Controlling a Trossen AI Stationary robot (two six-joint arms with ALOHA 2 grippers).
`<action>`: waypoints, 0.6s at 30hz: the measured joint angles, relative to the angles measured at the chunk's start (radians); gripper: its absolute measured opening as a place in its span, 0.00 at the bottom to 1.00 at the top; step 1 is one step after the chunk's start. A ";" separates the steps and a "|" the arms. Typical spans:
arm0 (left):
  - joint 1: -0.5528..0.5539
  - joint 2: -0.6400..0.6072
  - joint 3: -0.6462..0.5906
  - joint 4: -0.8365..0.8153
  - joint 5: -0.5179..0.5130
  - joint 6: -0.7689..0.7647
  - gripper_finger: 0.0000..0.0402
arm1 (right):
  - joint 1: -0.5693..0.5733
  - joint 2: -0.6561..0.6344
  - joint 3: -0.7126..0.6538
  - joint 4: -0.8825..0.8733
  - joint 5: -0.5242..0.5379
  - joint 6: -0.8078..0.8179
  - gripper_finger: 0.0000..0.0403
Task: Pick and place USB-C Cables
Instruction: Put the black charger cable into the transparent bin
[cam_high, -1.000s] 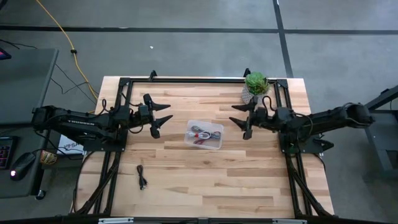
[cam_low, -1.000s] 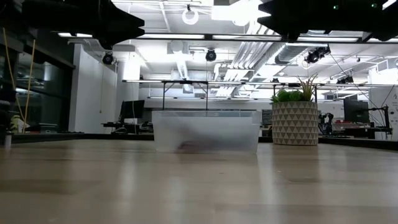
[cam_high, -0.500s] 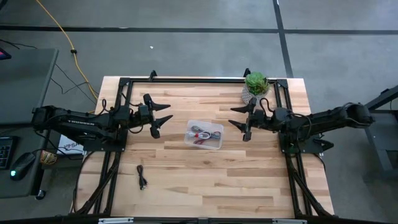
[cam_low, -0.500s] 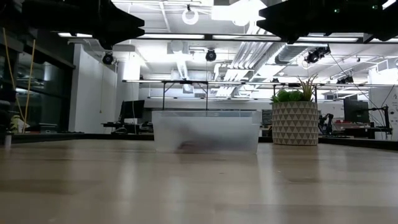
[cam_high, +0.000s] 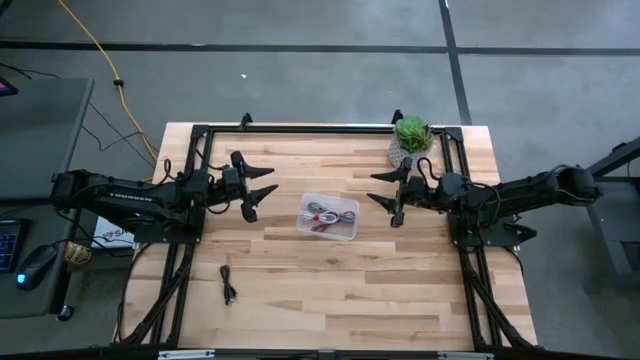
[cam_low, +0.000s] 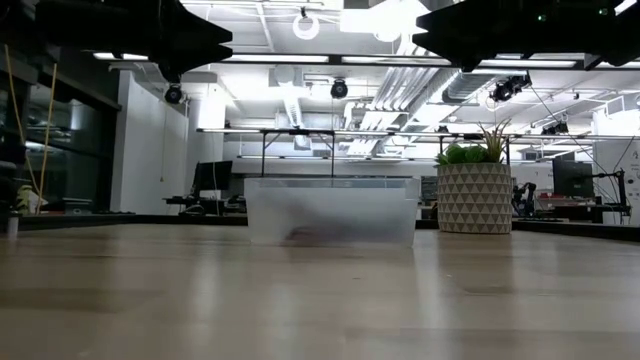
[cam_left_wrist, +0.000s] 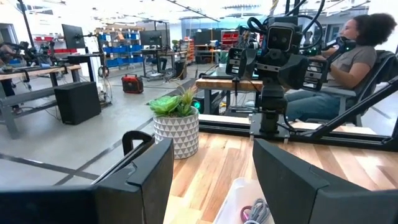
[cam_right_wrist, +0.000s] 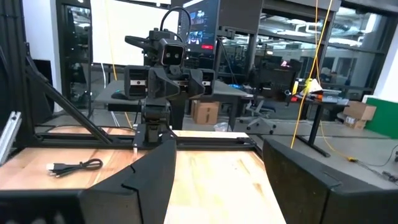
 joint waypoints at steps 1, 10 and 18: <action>0.000 0.000 0.000 0.000 0.000 0.000 0.50 | 0.000 0.000 0.000 -0.001 0.000 0.012 0.58; 0.000 0.000 0.000 0.000 0.000 0.000 0.50 | 0.000 0.000 0.000 -0.008 0.000 0.020 0.58; 0.000 0.004 0.000 -0.016 0.133 -0.090 0.50 | 0.000 0.000 0.000 -0.009 0.000 0.015 0.58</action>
